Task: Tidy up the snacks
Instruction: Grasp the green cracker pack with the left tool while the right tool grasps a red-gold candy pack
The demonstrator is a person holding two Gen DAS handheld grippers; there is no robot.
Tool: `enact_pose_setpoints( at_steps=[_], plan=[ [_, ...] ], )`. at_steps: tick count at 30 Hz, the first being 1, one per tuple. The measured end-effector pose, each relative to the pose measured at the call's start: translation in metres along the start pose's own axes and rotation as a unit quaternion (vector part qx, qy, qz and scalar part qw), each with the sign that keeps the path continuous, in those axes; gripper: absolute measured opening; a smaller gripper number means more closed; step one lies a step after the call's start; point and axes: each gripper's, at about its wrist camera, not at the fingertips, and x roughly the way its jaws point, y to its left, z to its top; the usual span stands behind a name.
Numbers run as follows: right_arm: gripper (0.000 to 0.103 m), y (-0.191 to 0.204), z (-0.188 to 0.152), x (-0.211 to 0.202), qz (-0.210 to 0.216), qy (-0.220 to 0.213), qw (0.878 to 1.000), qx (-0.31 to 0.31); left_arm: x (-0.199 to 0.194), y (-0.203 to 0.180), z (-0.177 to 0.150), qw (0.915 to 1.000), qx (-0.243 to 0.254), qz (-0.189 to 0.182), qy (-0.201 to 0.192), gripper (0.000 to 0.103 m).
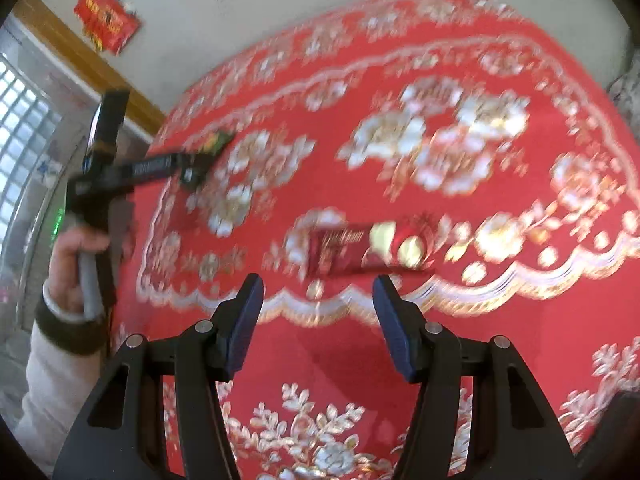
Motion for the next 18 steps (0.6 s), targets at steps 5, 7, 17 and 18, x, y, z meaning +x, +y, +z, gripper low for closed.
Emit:
enact_pose_setpoints(
  at_steps=[5,7,17,18],
  plan=[
    [0.058,-0.003,0.011,0.016,-0.027,0.003,1.000,0.010,0.003,0.003,0.000,1.0000,-0.001,0.004,0.003,0.096],
    [0.058,-0.001,0.024,0.023,-0.045,-0.003,0.999,0.006,0.004,0.004,0.000,1.0000,0.000,0.006,0.004,0.096],
    [0.058,0.029,0.053,0.055,-0.126,-0.019,0.990,-0.058,0.018,-0.006,0.005,0.9995,0.018,0.023,0.009,0.096],
    [0.057,0.032,0.052,0.057,-0.129,-0.023,0.989,-0.069,0.019,-0.008,0.005,0.9994,0.023,0.027,0.007,0.095]
  ],
)
